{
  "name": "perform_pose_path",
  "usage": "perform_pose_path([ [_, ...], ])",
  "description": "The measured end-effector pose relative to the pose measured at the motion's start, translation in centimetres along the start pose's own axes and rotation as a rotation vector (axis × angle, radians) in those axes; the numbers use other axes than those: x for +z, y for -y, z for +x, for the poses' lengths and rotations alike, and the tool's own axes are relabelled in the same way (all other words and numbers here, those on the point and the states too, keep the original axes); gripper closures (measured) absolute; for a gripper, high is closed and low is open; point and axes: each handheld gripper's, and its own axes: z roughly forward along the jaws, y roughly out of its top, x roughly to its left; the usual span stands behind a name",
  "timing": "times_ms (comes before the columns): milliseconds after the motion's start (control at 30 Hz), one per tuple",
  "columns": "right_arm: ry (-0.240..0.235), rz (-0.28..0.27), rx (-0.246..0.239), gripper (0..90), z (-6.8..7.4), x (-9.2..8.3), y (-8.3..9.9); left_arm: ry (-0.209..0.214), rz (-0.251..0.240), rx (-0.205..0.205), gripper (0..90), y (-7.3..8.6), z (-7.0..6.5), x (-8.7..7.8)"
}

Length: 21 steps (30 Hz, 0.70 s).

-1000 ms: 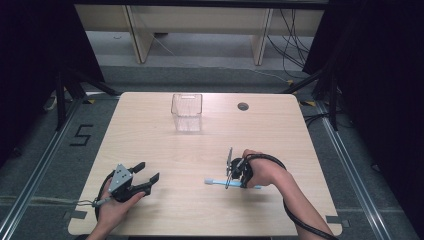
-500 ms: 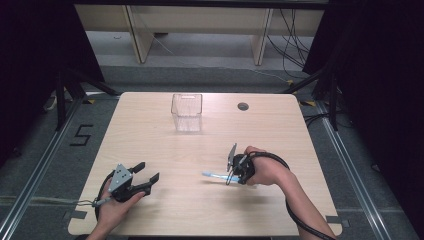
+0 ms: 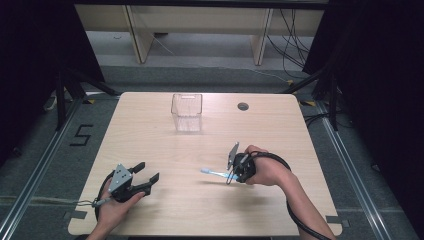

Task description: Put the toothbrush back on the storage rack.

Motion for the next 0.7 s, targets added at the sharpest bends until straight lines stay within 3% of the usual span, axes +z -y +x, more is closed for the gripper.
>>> perform_pose_path([
  [133,0.012,-0.054,0.002,79.1,-0.01,-0.35,0.05,-0.007,0.012,-0.007,30.0,-0.01,-0.08,-0.10],
  [167,0.006,-0.082,0.035,79.1,0.29,-0.57,-0.02,-0.006,0.013,-0.004,30.0,-0.01,-0.06,-0.09],
  [200,0.006,-0.082,0.035,79.1,0.29,-0.57,-0.02,-0.006,0.013,-0.004,30.0,-0.01,-0.06,-0.09],
  [233,0.003,-0.121,0.020,79.1,0.29,-0.67,-0.07,0.008,-0.008,0.002,30.0,0.02,0.03,0.09],
  [433,0.013,-0.177,0.004,79.1,0.40,-0.68,0.06,0.007,-0.006,-0.001,30.0,0.01,0.03,0.10],
  [700,0.015,-0.238,0.039,79.1,0.62,-0.75,0.43,0.007,-0.006,-0.001,30.0,0.00,0.06,0.13],
])
